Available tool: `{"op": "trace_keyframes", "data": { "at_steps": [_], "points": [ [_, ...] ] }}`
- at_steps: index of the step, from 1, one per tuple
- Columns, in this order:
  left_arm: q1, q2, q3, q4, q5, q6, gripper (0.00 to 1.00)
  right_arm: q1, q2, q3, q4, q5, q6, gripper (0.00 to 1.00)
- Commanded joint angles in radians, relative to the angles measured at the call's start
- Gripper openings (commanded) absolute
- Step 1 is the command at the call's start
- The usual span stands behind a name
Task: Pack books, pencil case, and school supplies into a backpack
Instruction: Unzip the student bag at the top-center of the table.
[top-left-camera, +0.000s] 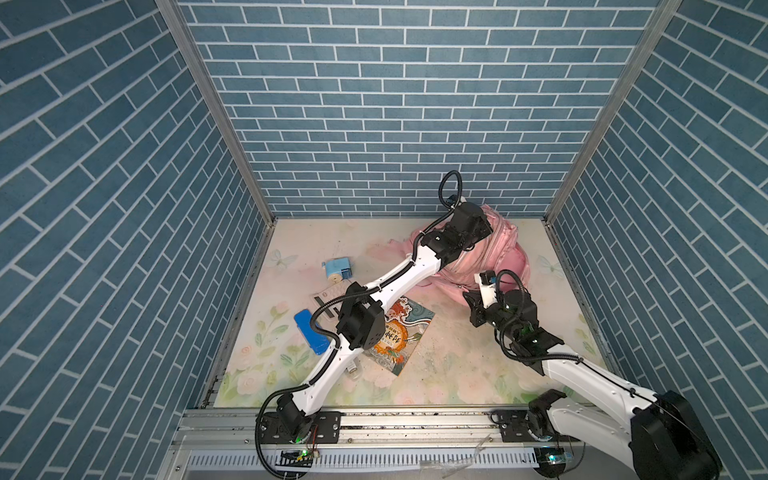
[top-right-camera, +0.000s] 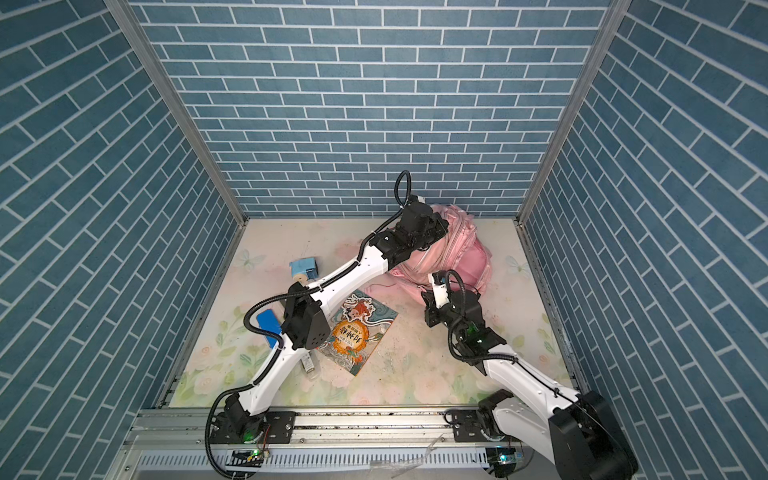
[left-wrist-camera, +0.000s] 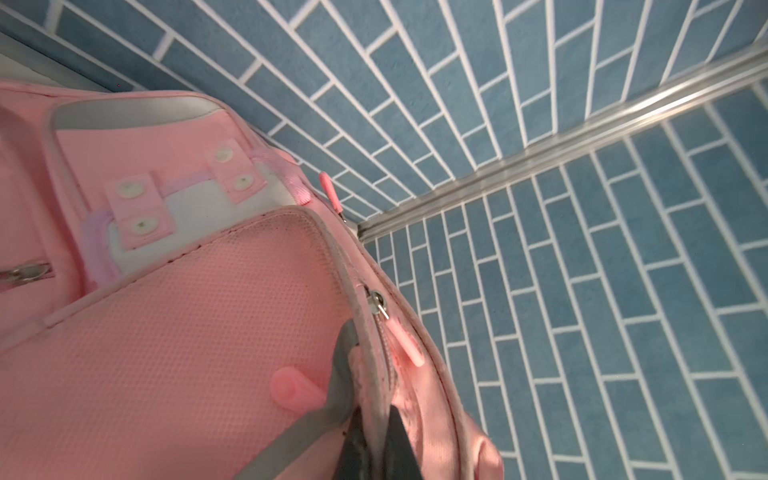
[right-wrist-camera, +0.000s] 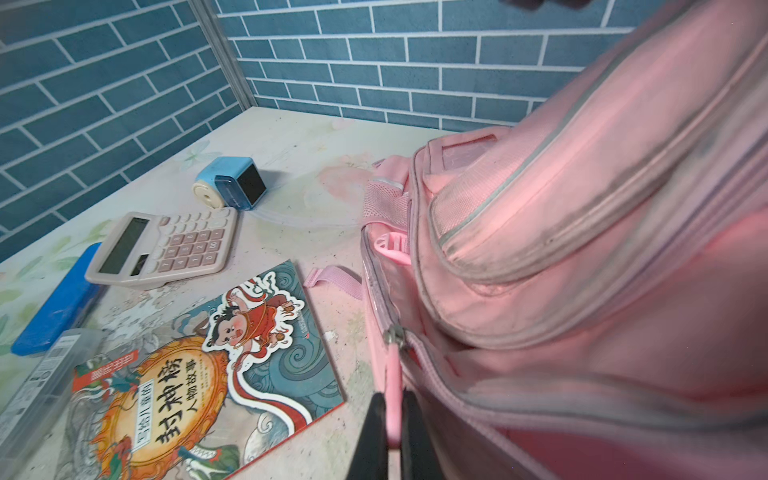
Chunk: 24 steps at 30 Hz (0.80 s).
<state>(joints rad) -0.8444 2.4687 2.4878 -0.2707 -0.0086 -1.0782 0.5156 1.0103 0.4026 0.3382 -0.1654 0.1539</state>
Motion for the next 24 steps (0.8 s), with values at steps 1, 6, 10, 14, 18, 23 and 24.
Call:
{"op": "trace_keyframes", "data": {
  "at_steps": [1,6,10,14,18,23,24],
  "points": [
    [-0.004,-0.041,-0.015,-0.015,0.018,0.116,0.00,-0.004,-0.042,0.013,-0.064,-0.062,0.034,0.00],
    [-0.009,-0.014,-0.018,-0.038,0.069,0.193,0.03,-0.009,-0.067,-0.036,-0.083,-0.055,0.074,0.00],
    [-0.008,0.004,0.008,-0.093,0.123,0.315,0.43,-0.009,-0.092,-0.064,-0.090,-0.048,0.096,0.00],
    [0.004,-0.020,-0.010,-0.197,0.114,0.501,0.61,-0.009,-0.136,-0.100,-0.100,-0.031,0.098,0.00],
    [0.018,-0.066,-0.081,-0.240,0.123,0.697,0.62,-0.011,-0.174,-0.134,-0.092,-0.028,0.090,0.00],
    [0.002,-0.131,-0.192,-0.319,0.122,1.023,0.63,-0.011,-0.260,-0.180,-0.052,-0.039,0.069,0.00],
    [-0.003,-0.149,-0.227,-0.321,0.120,1.073,0.63,-0.010,-0.279,-0.191,-0.044,-0.053,0.055,0.00]
  ]
}}
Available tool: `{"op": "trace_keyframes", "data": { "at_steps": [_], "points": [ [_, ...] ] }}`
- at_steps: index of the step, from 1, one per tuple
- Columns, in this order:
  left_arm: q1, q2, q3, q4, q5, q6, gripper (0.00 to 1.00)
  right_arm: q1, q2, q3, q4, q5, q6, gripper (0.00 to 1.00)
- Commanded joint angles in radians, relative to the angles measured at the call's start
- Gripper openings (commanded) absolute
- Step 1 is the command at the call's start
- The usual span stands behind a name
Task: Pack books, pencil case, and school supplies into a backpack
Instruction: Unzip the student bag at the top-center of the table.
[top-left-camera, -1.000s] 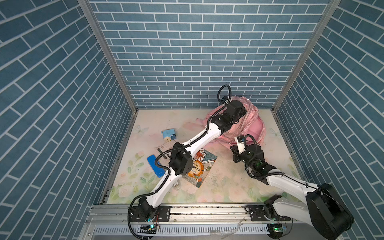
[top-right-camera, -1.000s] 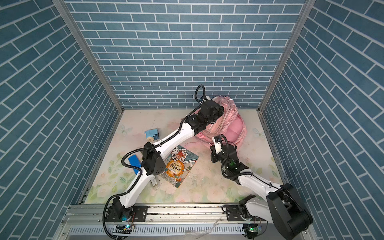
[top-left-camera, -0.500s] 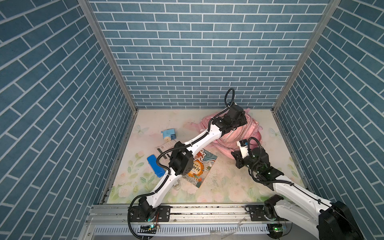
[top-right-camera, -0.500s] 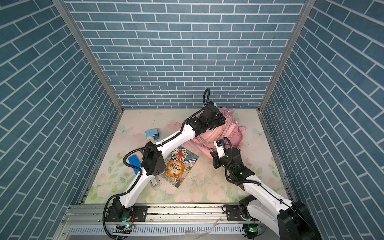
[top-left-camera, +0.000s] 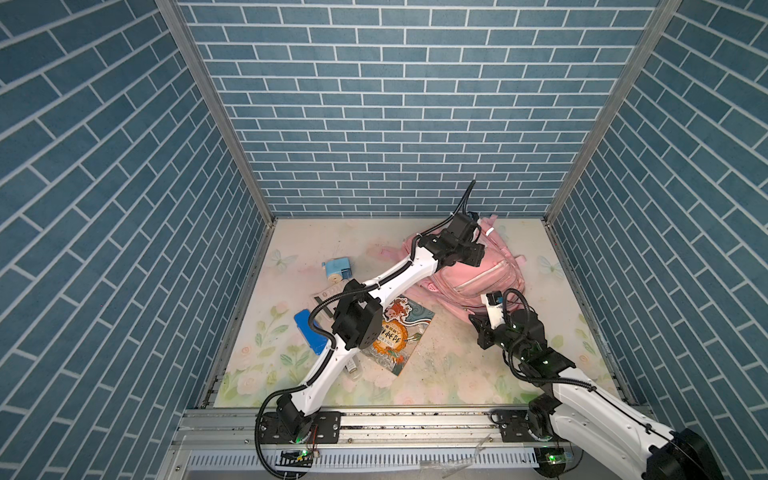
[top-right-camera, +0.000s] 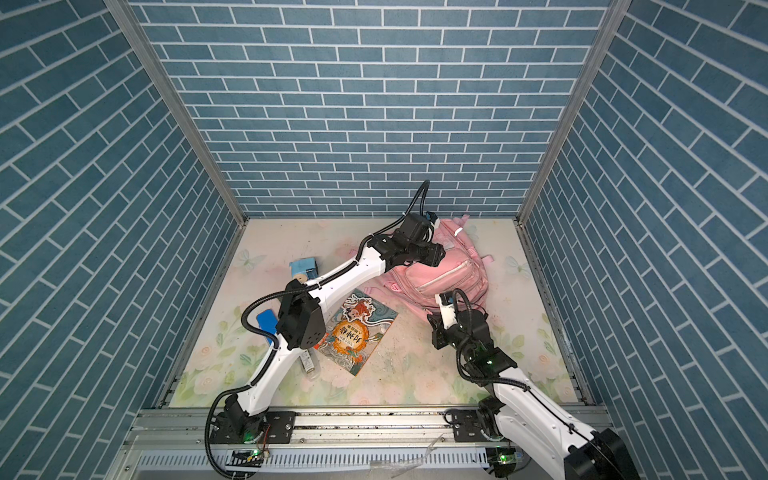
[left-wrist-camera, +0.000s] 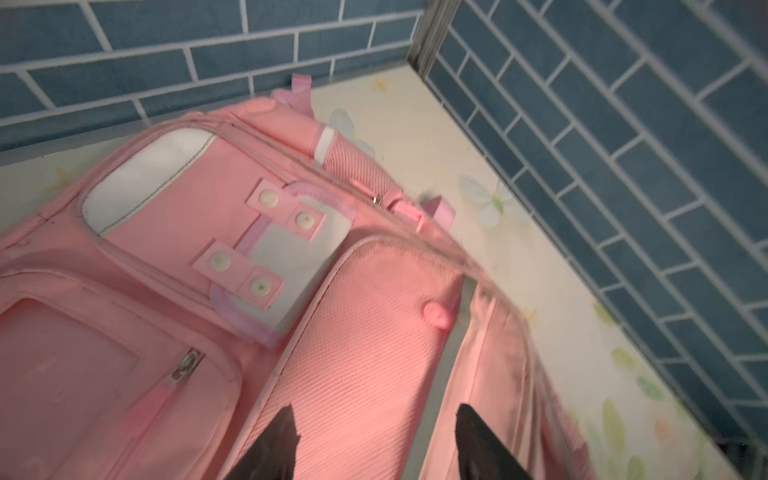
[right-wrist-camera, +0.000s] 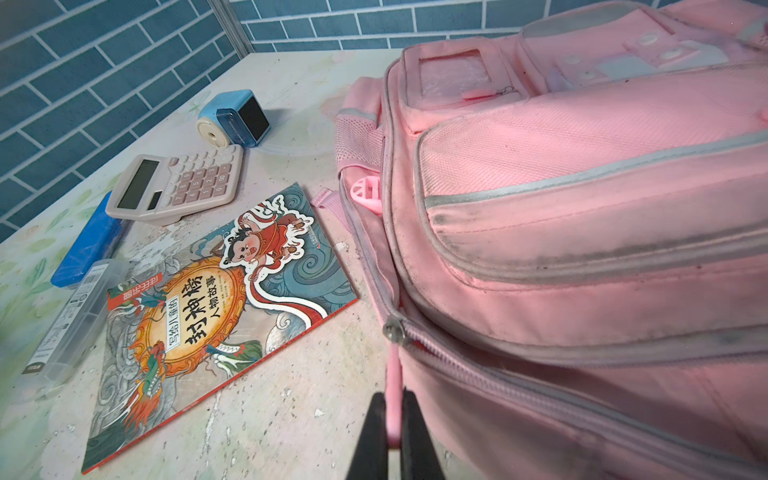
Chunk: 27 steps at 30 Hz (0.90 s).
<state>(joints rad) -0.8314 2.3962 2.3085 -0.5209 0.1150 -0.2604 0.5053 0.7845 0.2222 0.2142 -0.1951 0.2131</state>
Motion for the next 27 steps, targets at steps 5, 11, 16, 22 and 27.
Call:
{"op": "trace_keyframes", "data": {
  "at_steps": [5,11,16,22,27],
  "points": [
    [-0.035,-0.205,-0.312,0.047,0.030,0.393,0.68,0.002,-0.150,-0.092,0.143,-0.043,-0.043,0.00],
    [-0.077,-0.207,-0.359,0.032,0.071,0.471,0.73,0.006,-0.195,-0.139,0.195,-0.032,-0.102,0.00],
    [-0.118,-0.169,-0.347,0.000,0.096,0.517,0.74,0.010,-0.177,-0.123,0.190,-0.041,-0.146,0.00],
    [-0.143,-0.119,-0.326,-0.012,0.005,0.552,0.76,0.016,-0.199,-0.143,0.229,-0.035,-0.145,0.00],
    [-0.184,-0.079,-0.327,-0.005,-0.137,0.561,0.77,0.018,-0.227,-0.152,0.220,-0.027,-0.148,0.00]
  ]
}}
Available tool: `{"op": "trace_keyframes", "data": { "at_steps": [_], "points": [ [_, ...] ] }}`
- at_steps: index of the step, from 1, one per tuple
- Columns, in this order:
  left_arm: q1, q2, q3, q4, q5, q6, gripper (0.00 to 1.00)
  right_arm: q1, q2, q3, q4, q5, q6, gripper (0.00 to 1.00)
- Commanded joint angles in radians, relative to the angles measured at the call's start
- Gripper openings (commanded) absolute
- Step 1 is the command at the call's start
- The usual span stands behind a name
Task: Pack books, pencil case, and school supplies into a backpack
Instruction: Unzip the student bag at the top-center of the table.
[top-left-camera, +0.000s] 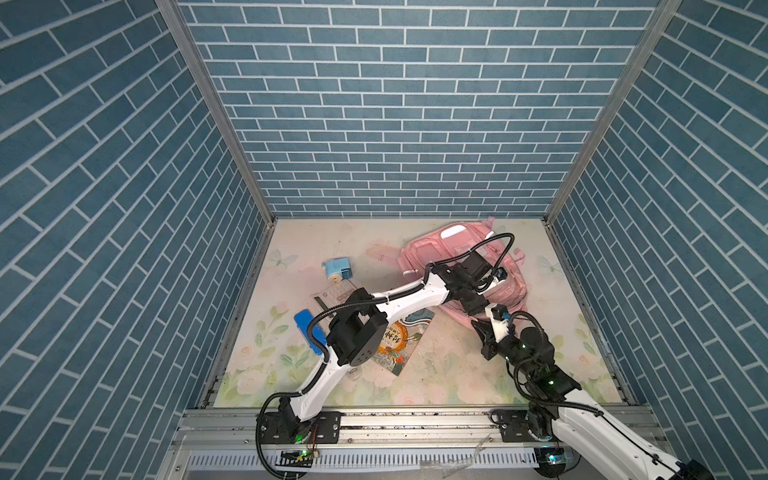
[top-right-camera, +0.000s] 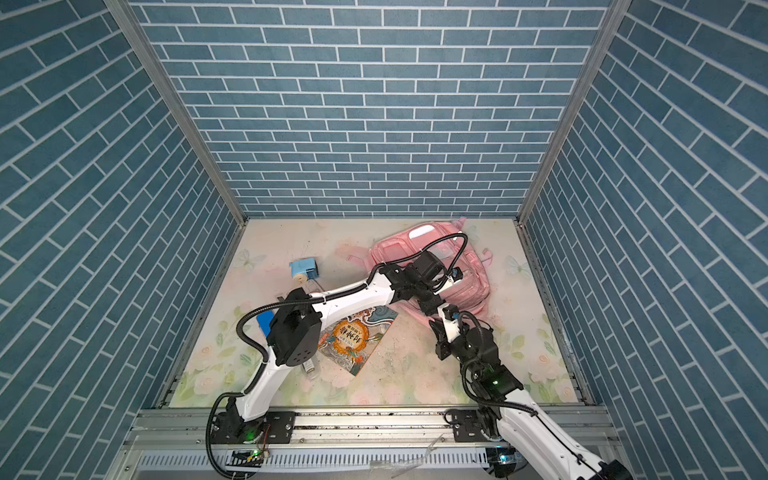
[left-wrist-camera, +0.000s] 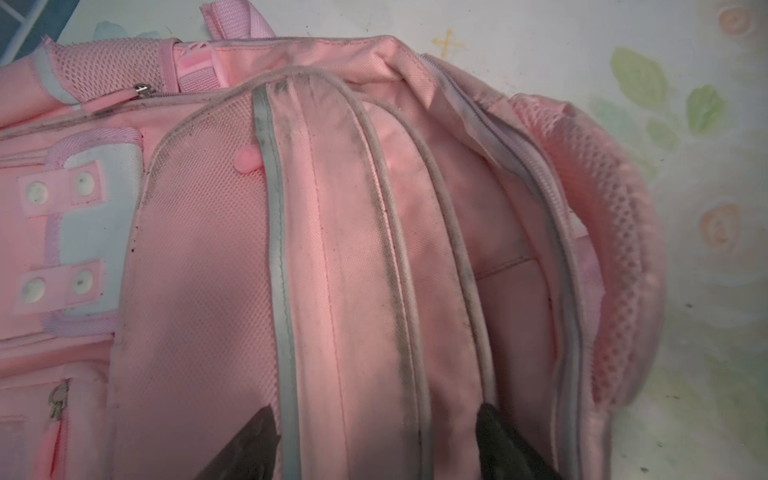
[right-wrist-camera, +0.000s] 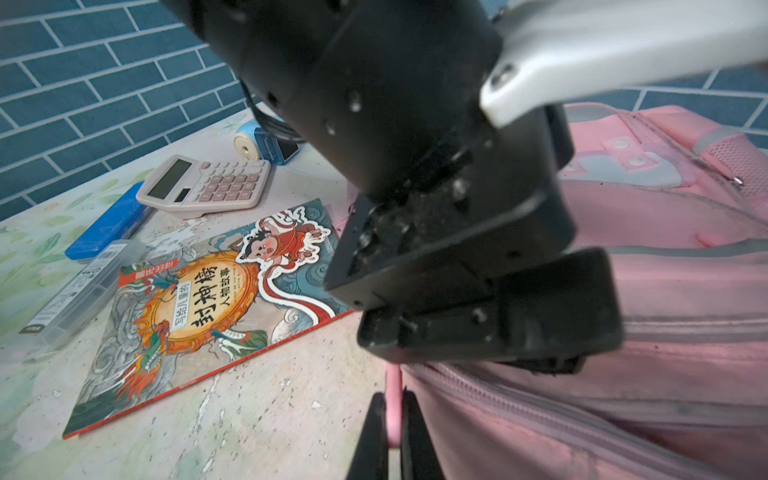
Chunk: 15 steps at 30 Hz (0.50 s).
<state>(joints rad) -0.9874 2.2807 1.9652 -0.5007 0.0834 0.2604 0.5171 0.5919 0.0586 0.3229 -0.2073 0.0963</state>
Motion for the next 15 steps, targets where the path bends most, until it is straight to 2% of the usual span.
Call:
{"op": "trace_keyframes", "data": {
  "at_steps": [1,5,10,12,13,15],
  "points": [
    [-0.033,0.048,0.022,-0.026,-0.152,0.032,0.77,0.006,-0.038,0.012,0.104,-0.018,-0.032,0.00],
    [-0.046,0.075,0.037,-0.025,-0.239,0.013,0.77,0.006,-0.053,0.006,0.091,-0.021,-0.033,0.00],
    [-0.061,0.129,0.076,-0.054,-0.411,0.007,0.75,0.008,-0.068,-0.002,0.088,-0.016,-0.034,0.00],
    [-0.060,0.139,0.095,-0.061,-0.440,-0.006,0.67,0.008,-0.070,-0.004,0.087,-0.015,-0.034,0.00],
    [-0.060,0.140,0.106,-0.064,-0.447,-0.014,0.59,0.008,-0.071,-0.005,0.084,-0.015,-0.032,0.00],
    [-0.059,0.137,0.127,-0.062,-0.441,-0.030,0.36,0.008,-0.073,-0.005,0.080,-0.005,-0.027,0.00]
  ]
}}
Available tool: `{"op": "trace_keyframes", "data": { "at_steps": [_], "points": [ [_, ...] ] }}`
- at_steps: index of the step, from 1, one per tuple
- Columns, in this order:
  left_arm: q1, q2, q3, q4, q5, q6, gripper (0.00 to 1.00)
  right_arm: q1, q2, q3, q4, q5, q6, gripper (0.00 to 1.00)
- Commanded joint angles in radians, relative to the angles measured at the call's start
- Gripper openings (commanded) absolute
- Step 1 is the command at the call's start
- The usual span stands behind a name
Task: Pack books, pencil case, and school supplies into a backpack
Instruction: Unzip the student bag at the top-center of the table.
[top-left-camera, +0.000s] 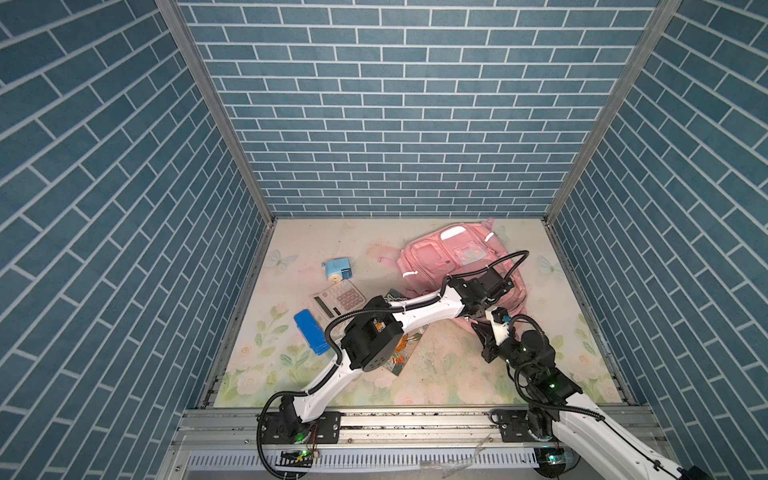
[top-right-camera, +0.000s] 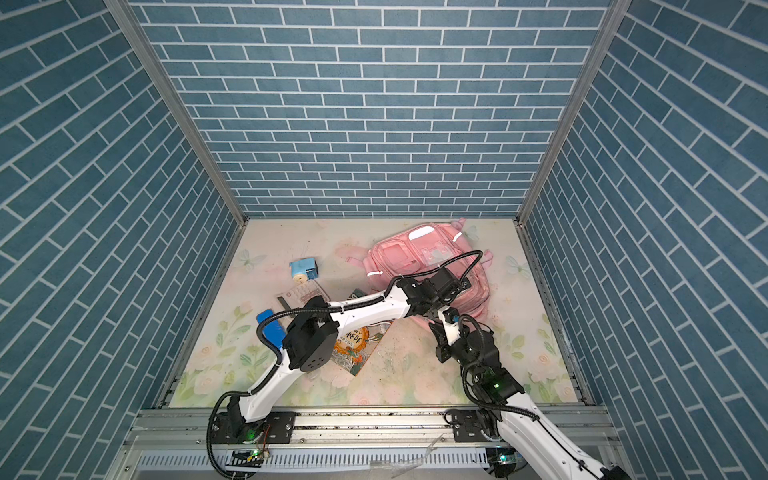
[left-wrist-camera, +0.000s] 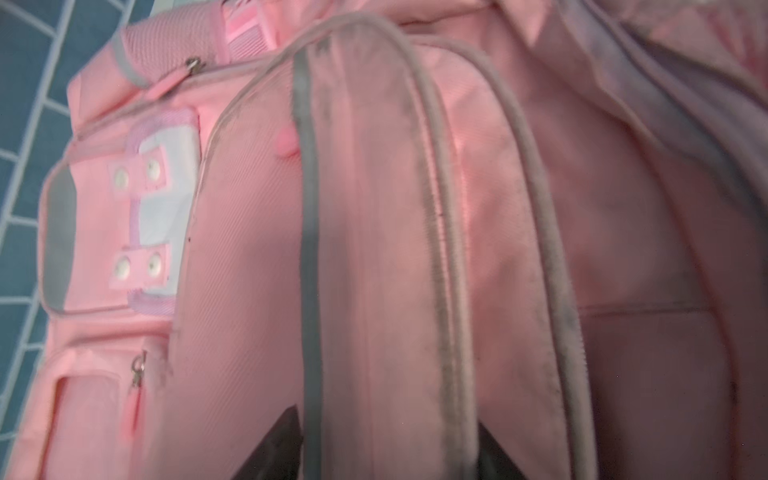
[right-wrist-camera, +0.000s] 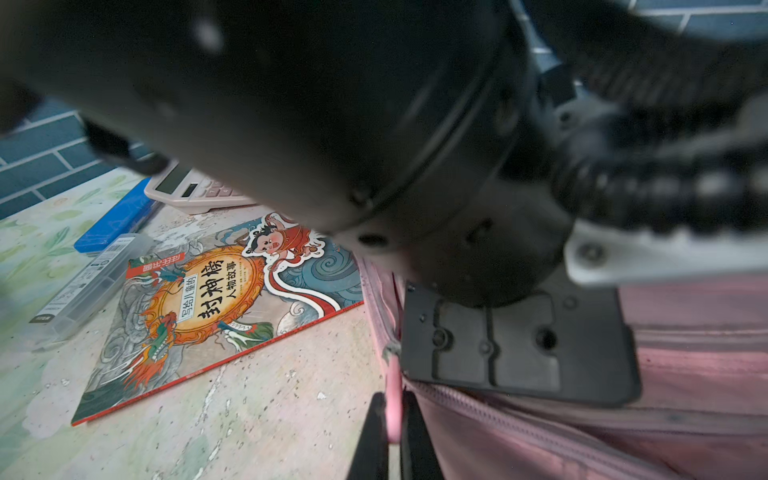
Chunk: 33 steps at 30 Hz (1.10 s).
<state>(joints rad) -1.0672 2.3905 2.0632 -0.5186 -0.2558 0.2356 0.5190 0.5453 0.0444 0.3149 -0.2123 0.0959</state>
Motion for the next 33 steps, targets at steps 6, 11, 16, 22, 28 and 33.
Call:
{"op": "trace_keyframes", "data": {
  "at_steps": [6,11,16,22,28,33],
  "points": [
    [0.031,0.073,0.238,-0.179,-0.065,-0.078,0.00,0.006,-0.053,0.031,0.052,0.111,-0.004,0.00],
    [0.091,0.082,0.410,-0.264,0.098,-0.259,0.00,0.005,-0.074,0.074,0.011,0.223,0.001,0.00],
    [0.140,0.021,0.415,-0.168,0.269,-0.440,0.00,0.004,-0.027,0.135,-0.011,0.254,-0.072,0.00],
    [0.160,0.004,0.414,-0.020,0.392,-0.653,0.00,0.017,0.093,0.186,0.087,0.214,-0.141,0.00],
    [0.171,-0.005,0.445,0.064,0.403,-0.737,0.00,0.077,0.204,0.194,0.214,0.197,-0.177,0.00],
    [0.169,-0.015,0.445,0.115,0.417,-0.772,0.00,0.114,0.273,0.184,0.285,0.194,-0.176,0.00]
  ]
}}
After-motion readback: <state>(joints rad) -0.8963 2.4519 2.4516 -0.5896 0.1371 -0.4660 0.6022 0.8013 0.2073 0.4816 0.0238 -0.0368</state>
